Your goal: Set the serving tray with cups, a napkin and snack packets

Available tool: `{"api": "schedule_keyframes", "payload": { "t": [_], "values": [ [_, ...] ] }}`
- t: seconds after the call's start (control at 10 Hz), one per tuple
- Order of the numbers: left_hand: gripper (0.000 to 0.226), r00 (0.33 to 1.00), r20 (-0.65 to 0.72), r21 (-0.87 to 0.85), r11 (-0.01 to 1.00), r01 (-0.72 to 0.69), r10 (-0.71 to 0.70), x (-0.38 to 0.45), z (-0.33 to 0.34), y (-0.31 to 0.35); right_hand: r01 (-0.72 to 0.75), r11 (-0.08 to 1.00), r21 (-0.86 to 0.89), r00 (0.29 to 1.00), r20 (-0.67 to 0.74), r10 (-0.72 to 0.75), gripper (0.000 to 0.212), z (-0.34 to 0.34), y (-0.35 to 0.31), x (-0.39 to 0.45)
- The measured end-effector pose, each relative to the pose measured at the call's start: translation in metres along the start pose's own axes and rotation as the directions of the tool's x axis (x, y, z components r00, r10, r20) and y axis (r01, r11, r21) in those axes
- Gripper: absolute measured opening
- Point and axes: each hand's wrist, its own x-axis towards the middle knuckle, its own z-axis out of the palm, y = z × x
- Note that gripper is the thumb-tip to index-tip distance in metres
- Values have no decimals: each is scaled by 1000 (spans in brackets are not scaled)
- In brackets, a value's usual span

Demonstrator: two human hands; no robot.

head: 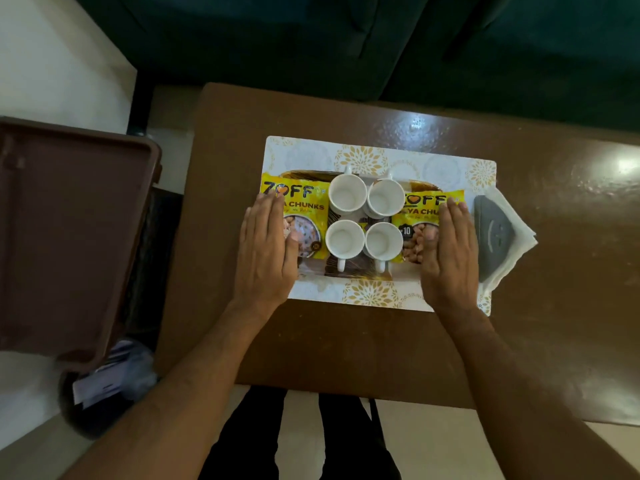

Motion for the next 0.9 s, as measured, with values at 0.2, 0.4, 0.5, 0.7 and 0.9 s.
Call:
{"api": "schedule_keyframes", "payload": {
  "t": [0.2, 0.4, 0.5, 0.7, 0.9],
  "values": [
    [61, 996, 39, 162, 983, -89, 84, 20, 7, -5, 70, 966, -248, 989, 145, -35, 63, 6, 20, 5],
    [68, 989, 136, 174, 982, -74, 50, 22, 23, -8, 58, 956, -289, 969, 246, 16, 74, 14, 26, 7],
    [71, 986, 159, 210, 975, -76, 43, 20, 29, -7, 54, 950, -308, 964, 263, 30, 76, 16, 23, 6],
    [71, 983, 176, 231, 969, -83, 43, 19, 25, -5, 69, 945, -321, 955, 296, 31, 75, 14, 22, 9],
    [69, 998, 67, 203, 979, -31, 18, 28, -15, 15, 73, 951, -300, 969, 245, 3, 75, -12, -8, 15]
  ]
}}
